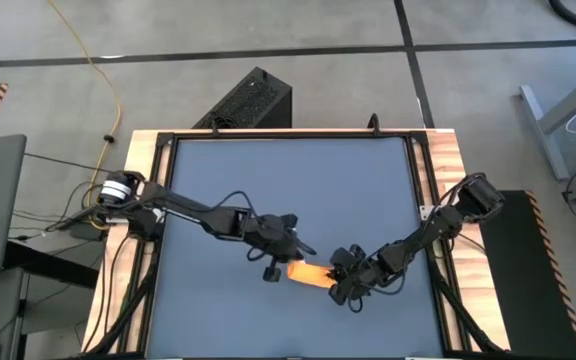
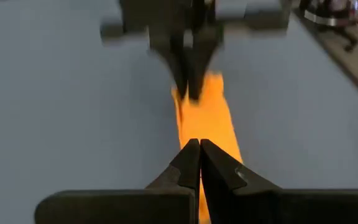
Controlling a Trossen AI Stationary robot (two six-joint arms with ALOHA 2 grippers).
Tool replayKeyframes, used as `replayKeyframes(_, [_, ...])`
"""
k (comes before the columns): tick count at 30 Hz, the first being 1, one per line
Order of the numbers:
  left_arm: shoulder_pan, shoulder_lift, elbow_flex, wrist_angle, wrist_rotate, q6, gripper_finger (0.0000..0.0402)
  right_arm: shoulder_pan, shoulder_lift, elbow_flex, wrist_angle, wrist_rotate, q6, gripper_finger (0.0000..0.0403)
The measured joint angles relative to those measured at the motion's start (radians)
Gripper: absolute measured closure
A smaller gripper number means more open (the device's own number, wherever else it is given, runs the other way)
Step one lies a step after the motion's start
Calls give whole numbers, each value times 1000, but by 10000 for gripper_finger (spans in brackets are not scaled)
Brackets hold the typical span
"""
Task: Roll towel into tight, uniform cylinder
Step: Roll the orange towel
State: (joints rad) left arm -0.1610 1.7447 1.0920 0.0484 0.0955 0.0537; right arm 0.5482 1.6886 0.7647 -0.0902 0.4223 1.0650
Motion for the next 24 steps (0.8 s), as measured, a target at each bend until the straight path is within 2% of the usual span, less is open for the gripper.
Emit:
replayKeyframes(6, [-24,98,2,183,13,-12,401,-2,0,0,2,-6,-19,378])
replayKeyframes(13, [-31,257,0,188,24,-98,401,1,1,0,-2,-6,-22,377])
replayKeyframes(19, [-33,282,2,188,8,-118,401,3,-29,-2,-22,-29,-47,363])
replayKeyframes(24, [-36,283,2,180,13,-118,401,7,-105,-3,-101,19,-52,337])
